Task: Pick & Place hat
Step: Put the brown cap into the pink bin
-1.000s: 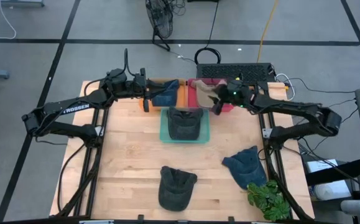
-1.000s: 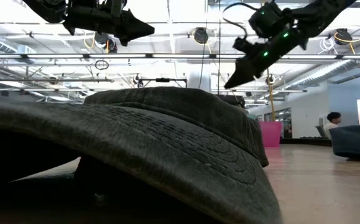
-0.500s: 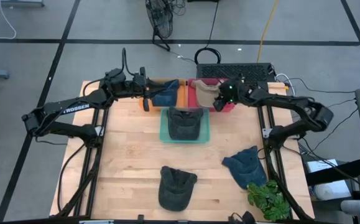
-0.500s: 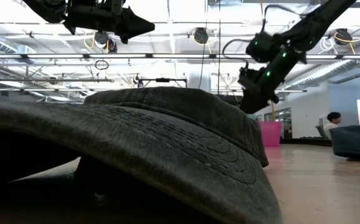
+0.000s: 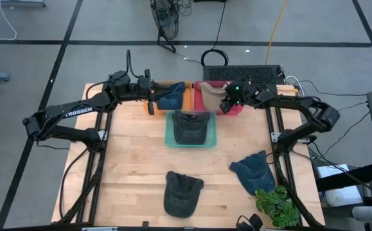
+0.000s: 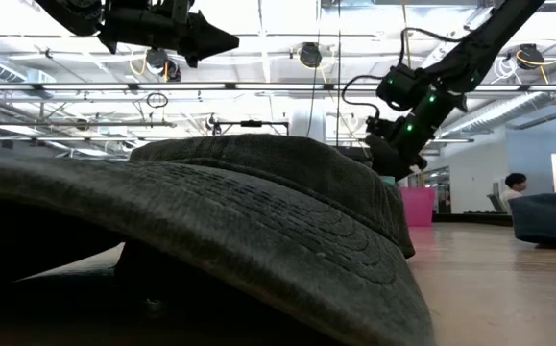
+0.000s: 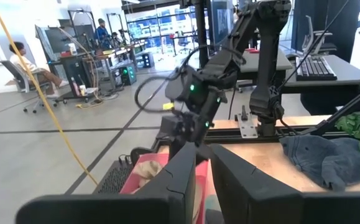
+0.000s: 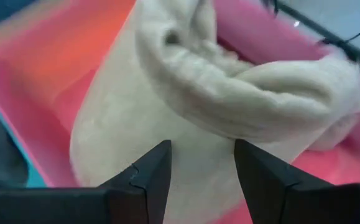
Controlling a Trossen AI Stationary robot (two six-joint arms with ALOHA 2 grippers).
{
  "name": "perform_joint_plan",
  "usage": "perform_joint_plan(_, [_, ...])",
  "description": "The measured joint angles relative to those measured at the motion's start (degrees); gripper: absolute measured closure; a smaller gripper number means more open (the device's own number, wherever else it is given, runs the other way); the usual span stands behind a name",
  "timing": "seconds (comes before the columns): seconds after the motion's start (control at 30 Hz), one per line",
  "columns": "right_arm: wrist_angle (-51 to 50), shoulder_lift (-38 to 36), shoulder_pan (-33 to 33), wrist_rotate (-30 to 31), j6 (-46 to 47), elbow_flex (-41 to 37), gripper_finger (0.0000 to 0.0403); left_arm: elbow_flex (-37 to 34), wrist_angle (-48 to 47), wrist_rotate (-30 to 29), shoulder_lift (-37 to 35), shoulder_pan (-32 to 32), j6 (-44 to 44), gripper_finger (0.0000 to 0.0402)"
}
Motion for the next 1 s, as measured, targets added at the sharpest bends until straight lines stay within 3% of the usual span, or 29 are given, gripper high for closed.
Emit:
perform_joint_plan(0.27, [8.42,-7.07,3.00,9.06,0.01,0.01,0.0248,0.00,-0.25,0.00,0.01,0.00,-0.39,0.0339])
perform_joint_plan(0.5, [15.70,-2.11,5.64,8.81,-0.13,0.03,0.0248,0.00,-0.22,0.00,0.00,0.00,-0.57,0.0339])
perform_joint_plan(0.77, [3.11,1.74,2.07,6.07,-5.02,0.08,0.0248,0.00,-0.56,0.00,0.01,-0.04,-0.71,0.0339])
perform_joint_plan(1.0, [4.97,1.79,-0.28,5.74,-2.82,0.07,0.0248,0.00,-0.58,0.00,-0.01,-0.04,-0.37,0.0339])
